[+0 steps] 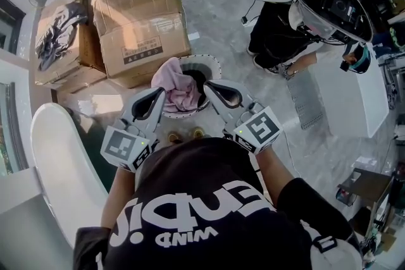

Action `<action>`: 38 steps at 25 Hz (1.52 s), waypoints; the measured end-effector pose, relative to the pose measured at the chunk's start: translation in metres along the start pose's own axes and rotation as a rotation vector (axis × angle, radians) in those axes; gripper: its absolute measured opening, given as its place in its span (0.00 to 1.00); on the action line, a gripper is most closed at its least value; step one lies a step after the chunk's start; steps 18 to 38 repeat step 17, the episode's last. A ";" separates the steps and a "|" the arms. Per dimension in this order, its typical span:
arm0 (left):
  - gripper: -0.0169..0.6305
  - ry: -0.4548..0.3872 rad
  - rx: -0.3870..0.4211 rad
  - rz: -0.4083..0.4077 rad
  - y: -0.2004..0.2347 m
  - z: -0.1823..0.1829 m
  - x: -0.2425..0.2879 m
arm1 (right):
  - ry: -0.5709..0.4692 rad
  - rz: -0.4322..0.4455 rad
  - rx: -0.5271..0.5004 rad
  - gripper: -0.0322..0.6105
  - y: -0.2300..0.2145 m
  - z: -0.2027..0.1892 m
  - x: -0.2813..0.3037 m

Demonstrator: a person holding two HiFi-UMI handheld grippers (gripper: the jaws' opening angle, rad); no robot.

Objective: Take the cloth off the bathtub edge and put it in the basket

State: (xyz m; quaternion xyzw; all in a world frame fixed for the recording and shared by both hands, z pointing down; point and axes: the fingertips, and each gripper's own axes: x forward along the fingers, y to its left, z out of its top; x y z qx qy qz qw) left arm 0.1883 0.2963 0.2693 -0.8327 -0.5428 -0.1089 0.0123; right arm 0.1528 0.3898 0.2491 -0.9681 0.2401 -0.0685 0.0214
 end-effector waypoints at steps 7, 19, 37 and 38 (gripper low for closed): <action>0.02 0.003 0.000 0.003 0.001 0.000 -0.008 | 0.002 0.007 0.005 0.06 0.007 -0.001 -0.001; 0.02 0.006 0.008 0.005 -0.005 0.000 -0.009 | 0.005 0.014 0.005 0.06 0.008 -0.003 -0.008; 0.02 0.006 0.008 0.005 -0.005 0.000 -0.009 | 0.005 0.014 0.005 0.06 0.008 -0.003 -0.008; 0.02 0.006 0.008 0.005 -0.005 0.000 -0.009 | 0.005 0.014 0.005 0.06 0.008 -0.003 -0.008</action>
